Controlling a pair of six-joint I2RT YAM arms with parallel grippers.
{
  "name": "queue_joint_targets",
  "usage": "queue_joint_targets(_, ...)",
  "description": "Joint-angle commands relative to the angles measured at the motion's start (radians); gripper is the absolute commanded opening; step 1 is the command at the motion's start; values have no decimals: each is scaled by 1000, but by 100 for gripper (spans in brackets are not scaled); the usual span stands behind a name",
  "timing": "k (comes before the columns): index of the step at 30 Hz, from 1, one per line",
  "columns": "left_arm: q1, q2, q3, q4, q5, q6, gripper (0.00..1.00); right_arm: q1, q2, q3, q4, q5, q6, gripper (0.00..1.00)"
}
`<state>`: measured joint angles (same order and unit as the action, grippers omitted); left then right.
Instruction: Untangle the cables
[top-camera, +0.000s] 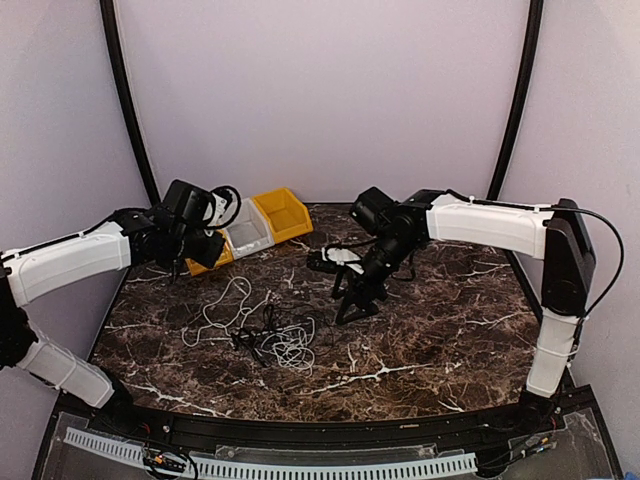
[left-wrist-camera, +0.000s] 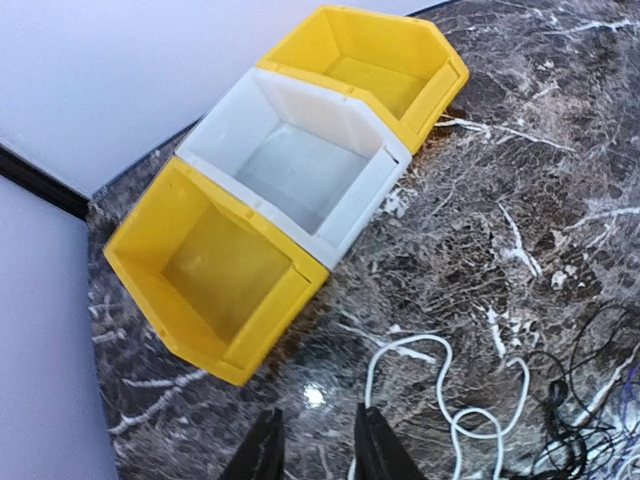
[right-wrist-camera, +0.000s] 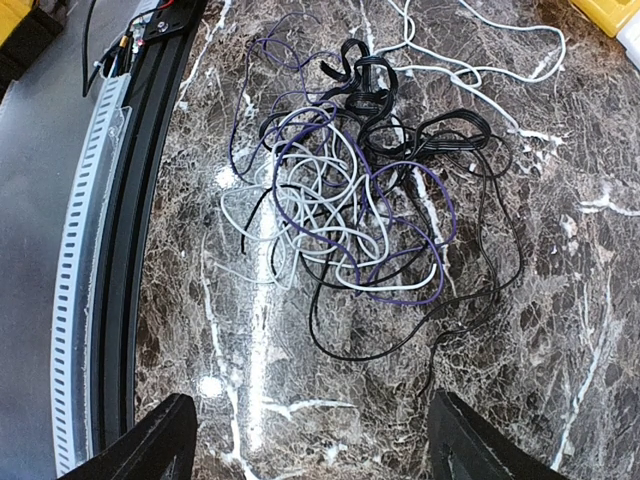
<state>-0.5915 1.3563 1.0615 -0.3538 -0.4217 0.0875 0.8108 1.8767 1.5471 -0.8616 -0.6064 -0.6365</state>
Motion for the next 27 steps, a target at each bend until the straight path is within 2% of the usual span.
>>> queue_joint_targets(1,7,33,-18,-157,10,-242,43,8,17,-5,4,-16,-8,81)
queue_joint_targets(4,14,71,-2,-296,-17,-513,51,13,23,-5,4,-12,-8,81)
queue_joint_targets(7,32,53,-60,-320,60,-668,58,17,26,-9,4,-8,-9,81)
queue_joint_targets(11,47,31,-192,-213,144,-723,59,24,37,-10,7,-5,-12,81)
queue_joint_targets(15,66,69,-239,-142,190,-751,56,33,45,-10,4,10,-12,81)
queue_joint_targets(18,84,120,-258,-101,203,-759,46,37,43,-10,5,16,-14,81)
queue_joint_targets(23,106,160,-282,-33,224,-753,40,36,43,-15,7,20,-15,81)
queue_joint_targets(25,117,165,-291,0,245,-746,28,36,48,-13,6,20,-14,81)
queue_joint_targets(27,124,160,-288,18,253,-734,10,37,51,-12,4,20,-14,81)
